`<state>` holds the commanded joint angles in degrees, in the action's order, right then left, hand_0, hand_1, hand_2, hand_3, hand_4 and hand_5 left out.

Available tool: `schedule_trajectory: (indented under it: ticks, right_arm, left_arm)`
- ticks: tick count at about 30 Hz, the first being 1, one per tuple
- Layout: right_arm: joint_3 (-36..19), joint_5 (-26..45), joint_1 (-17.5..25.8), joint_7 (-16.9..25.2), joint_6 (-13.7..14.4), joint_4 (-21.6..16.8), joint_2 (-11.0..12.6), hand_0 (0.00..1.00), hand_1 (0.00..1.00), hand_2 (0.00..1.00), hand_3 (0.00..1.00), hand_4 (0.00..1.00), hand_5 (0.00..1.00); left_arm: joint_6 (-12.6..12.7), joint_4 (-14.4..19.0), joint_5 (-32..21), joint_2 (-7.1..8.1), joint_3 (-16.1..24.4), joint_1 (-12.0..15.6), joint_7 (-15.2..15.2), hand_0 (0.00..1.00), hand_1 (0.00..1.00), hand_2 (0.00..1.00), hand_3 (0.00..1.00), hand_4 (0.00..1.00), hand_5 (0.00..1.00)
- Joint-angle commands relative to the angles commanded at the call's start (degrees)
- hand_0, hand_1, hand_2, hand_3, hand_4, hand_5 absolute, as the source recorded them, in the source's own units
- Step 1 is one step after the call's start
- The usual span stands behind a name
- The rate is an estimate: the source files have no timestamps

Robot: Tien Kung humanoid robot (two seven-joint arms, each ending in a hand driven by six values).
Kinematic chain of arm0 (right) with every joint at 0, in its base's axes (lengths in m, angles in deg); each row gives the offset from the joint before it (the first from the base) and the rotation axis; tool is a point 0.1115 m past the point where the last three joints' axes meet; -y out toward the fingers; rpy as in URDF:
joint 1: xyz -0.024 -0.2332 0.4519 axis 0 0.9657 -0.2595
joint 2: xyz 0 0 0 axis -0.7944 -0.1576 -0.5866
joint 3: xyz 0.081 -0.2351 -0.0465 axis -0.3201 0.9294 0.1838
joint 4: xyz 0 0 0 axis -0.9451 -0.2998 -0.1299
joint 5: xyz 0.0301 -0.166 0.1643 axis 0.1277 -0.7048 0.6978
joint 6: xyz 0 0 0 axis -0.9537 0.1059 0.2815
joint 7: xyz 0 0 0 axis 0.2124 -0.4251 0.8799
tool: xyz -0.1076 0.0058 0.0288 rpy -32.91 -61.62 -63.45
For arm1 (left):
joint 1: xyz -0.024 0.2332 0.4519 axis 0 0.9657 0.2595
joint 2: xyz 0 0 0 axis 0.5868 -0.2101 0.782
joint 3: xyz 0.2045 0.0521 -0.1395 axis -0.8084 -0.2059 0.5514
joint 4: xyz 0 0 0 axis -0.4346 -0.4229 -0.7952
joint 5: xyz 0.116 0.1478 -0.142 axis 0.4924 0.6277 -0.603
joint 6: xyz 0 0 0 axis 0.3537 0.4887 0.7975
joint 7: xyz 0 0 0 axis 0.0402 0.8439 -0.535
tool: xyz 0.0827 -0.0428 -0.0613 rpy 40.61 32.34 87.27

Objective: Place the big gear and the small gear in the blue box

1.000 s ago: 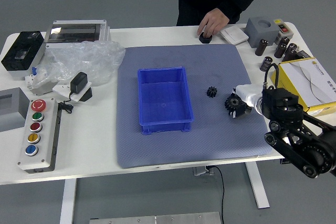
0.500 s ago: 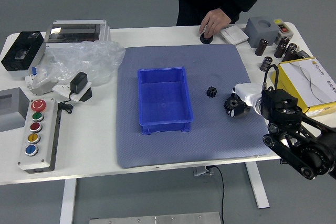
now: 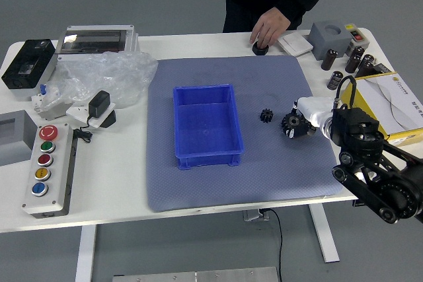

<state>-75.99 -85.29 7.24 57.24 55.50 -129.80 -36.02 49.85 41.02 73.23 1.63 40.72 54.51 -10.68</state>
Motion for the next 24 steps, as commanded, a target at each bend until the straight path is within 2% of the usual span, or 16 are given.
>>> schedule_trajectory:
  ticks: [9, 16, 20, 24]
  right_arm:
    - [-2.7, -0.6, 0.0, -0.9, -0.5, -4.0, 0.9, 0.423, 0.444, 0.474, 0.597, 0.480, 0.279]
    - [-4.8, -0.9, -0.4, -2.1, -1.5, -10.7, 1.3, 0.420, 0.443, 0.468, 0.597, 0.479, 0.277]
    - [-4.9, -0.8, -1.2, -2.5, -2.0, -14.5, 0.5, 0.420, 0.439, 0.466, 0.594, 0.482, 0.277]
    - [-4.2, -0.6, -2.3, -2.6, -2.2, -16.5, -1.4, 0.418, 0.441, 0.465, 0.593, 0.483, 0.274]
  left_arm:
    - [0.0, 0.0, -0.1, 0.08, 0.0, 0.0, 0.0, 0.796, 0.823, 0.814, 0.841, 0.660, 0.252]
    - [0.0, 0.0, -0.1, 0.18, 0.1, 0.0, 0.0, 0.796, 0.821, 0.814, 0.841, 0.660, 0.252]
    - [0.0, 0.0, -0.1, 0.21, 0.1, 0.0, 0.0, 0.795, 0.822, 0.814, 0.841, 0.661, 0.253]
    - [0.0, 0.0, 0.0, 0.21, 0.1, 0.0, 0.0, 0.796, 0.822, 0.812, 0.841, 0.662, 0.253]
